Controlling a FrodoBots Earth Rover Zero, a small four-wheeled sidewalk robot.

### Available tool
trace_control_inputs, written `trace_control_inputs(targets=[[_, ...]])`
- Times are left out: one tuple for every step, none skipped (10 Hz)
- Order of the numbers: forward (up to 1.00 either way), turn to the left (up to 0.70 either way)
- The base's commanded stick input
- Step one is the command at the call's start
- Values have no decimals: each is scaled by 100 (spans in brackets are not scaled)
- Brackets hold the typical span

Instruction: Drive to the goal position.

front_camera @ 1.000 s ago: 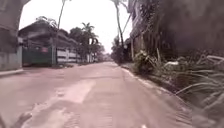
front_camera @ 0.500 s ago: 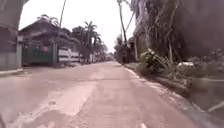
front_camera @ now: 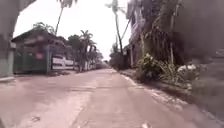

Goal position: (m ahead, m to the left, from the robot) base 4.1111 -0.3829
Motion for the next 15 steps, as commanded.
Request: trace_control_inputs(targets=[[100, -3], [100, -22], [100, -34], [100, -14], [100, 0], [100, 0], [100, 0], [100, -5], [100, -16], [100, -28], [100, -39], [100, -28], [100, -18], [100, -9], [100, -5]])
